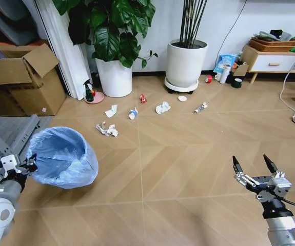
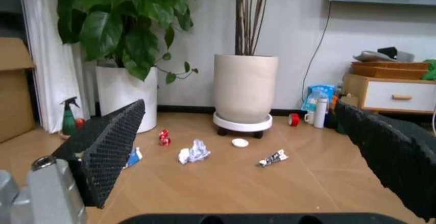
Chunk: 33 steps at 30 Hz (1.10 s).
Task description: Pick up the trash bin and place the garbage on the floor into it.
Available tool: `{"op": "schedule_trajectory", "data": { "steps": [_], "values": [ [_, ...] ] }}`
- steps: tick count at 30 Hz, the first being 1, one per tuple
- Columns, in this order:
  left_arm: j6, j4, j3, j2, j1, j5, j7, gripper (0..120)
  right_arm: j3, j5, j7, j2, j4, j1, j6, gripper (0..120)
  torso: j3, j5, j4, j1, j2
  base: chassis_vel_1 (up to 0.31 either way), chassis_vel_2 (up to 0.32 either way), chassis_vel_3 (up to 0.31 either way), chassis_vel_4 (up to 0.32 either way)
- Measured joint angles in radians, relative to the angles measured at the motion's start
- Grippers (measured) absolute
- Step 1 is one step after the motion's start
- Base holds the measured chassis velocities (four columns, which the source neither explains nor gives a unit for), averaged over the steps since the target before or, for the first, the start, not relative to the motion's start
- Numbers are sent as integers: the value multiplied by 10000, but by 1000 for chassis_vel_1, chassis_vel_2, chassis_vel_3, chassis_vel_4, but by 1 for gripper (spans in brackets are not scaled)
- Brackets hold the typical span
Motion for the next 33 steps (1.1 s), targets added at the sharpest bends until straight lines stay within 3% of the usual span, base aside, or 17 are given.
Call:
{"op": "schedule_trajectory", "data": {
  "steps": [33],
  "values": [
    [12,-117,141,-33,25,82,31,0,60,24,-145,-19,6,-27,101,100,-1,1,2,-1,0,-113,265,116,-271]
  ]
}}
